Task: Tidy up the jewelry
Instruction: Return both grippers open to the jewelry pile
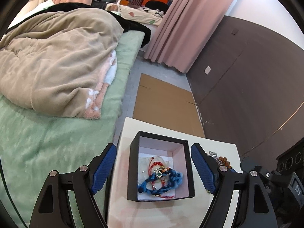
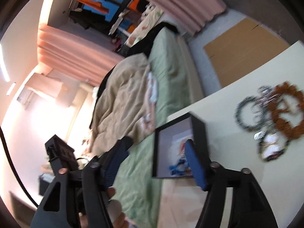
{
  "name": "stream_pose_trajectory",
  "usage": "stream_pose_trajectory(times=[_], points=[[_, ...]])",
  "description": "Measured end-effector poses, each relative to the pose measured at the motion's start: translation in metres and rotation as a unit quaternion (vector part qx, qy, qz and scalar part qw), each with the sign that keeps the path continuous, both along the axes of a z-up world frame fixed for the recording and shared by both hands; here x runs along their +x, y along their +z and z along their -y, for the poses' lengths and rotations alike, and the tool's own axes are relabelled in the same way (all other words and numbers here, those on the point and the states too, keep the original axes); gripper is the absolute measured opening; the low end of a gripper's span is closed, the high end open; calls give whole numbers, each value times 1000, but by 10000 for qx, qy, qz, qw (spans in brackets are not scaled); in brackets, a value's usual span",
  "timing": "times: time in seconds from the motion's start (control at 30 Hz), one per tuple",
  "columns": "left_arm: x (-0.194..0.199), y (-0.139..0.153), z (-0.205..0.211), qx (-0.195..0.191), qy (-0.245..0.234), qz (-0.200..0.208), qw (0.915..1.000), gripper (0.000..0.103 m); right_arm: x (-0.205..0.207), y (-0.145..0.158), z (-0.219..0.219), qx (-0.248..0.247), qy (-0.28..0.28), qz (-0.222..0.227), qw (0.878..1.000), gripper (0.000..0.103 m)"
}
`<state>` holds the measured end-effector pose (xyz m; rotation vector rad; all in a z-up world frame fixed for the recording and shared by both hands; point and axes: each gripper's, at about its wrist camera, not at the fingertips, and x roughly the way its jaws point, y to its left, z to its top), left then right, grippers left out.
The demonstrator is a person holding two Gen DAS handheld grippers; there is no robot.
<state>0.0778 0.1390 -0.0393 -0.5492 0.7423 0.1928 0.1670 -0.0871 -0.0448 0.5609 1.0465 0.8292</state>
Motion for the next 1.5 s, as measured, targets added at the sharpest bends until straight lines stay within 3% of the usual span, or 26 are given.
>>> stream_pose_trajectory(times=[0.37, 0.9, 1.17, 1.5], points=[[7, 4, 41, 221, -433, 42, 9988, 81, 0, 11, 71, -648, -788, 102, 9947, 68], [27, -6, 120, 544, -1294, -49, 9901, 81, 5, 8, 132, -1095, -1209, -54, 9866, 68], [42, -22, 147, 594, -1684, -292, 9835, 57, 12, 5, 158, -1195, -1405, -207, 9826, 68], [64, -48, 172, 813, -1946, -700, 9750, 39, 19, -1, 176, -1274, -1554, -441, 9786, 68]])
